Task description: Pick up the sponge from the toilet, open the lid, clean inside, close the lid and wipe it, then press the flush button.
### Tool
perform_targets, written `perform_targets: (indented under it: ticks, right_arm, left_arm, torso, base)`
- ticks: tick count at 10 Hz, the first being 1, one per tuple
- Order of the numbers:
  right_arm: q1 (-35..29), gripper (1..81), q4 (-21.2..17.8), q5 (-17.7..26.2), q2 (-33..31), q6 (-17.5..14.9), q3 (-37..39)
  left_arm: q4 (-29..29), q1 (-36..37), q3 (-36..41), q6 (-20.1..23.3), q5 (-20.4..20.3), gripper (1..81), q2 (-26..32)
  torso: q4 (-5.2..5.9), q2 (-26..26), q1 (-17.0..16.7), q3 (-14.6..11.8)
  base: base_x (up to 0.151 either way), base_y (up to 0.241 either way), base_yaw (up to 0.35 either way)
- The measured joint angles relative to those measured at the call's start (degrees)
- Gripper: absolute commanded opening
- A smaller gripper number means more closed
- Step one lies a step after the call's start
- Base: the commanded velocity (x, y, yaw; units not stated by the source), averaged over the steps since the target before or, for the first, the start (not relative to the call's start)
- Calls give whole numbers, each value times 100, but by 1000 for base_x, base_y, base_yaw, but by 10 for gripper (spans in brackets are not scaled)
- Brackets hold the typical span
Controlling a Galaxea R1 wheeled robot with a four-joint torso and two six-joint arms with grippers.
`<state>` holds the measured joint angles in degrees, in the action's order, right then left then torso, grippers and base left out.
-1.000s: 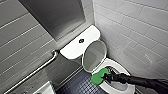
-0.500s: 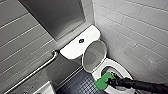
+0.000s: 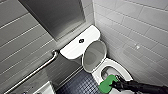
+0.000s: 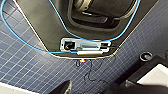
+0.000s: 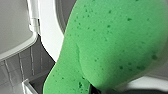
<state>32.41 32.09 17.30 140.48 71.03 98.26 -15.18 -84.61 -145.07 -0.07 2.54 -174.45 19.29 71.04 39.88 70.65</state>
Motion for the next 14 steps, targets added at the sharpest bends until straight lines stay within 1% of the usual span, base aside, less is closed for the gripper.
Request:
perform_targets:
  ticks: [3,7,11,12,14]
  right_arm:
    - [294,10,121,-219,-289,2,-226]
    - [424,10,176,-226,-1093,5,-759]
    - [772,10,226,-247,-1540,7,-1410]
    - [870,10,234,-243,-1640,7,-1518]
    - [851,10,245,-223,-1631,7,-1529]
  left_arm:
    - [0,-2,0,0,0,811,0]
    - [0,0,2,0,2,811,0]
    - [0,2,20,0,-4,811,55]
    - [0,17,26,0,2,811,85]
    - [2,155,111,0,2,811,179]
  torso:
    - [0,0,0,0]
    - [0,0,0,0]
    - [2,0,0,0]
    - [2,0,0,0]
    - [2,0,0,0]
  base:
    - [0,0,0]
    - [0,0,0]
    - [0,0,0]
    - [0,0,0]
    - [0,0,0]
